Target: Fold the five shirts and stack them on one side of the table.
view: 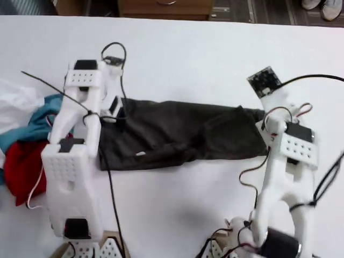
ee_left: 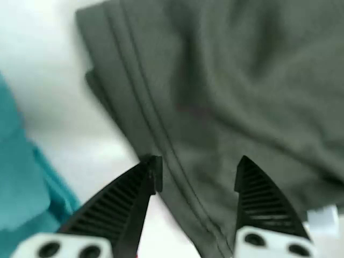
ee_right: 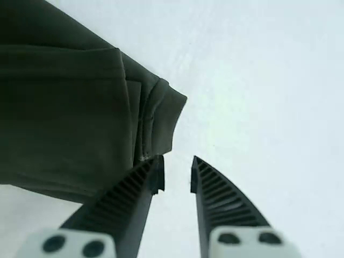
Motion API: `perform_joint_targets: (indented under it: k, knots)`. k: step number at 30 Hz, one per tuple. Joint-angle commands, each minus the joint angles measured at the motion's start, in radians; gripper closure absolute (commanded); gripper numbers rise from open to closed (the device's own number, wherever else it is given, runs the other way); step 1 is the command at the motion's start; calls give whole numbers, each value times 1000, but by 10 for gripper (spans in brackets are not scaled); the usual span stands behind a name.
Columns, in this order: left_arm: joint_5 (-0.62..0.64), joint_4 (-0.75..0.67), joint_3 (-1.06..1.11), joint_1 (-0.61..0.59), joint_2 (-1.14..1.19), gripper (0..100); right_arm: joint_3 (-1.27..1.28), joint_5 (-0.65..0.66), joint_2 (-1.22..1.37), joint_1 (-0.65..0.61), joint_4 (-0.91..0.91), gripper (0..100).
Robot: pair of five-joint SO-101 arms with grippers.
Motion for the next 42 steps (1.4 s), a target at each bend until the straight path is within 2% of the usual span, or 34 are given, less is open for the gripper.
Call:
perform_joint_targets:
  k: [1,4,12,30,33,37,38,42]
  knots:
    - [-9,-75,27,-44,-78,752,-23,0,-142,28,62,905]
    - [0,-115,64,-71,-78,752,-23,0,-209,33,96,907]
    - [-8,-115,76,-120,-66,752,-21,0,-251,25,125,907]
    - [37,-118,59,-43,110,754,-20,0,-259,25,160,907]
    - [37,-21,-36,-46,163,772,-23,0,-259,25,160,907]
    - [37,153,-269,-48,290,967,-23,0,-260,25,160,907]
    - [35,190,-335,-55,328,988,-23,0,-260,25,160,907]
    - [0,206,-478,-106,423,980,-25,0,-260,33,160,907]
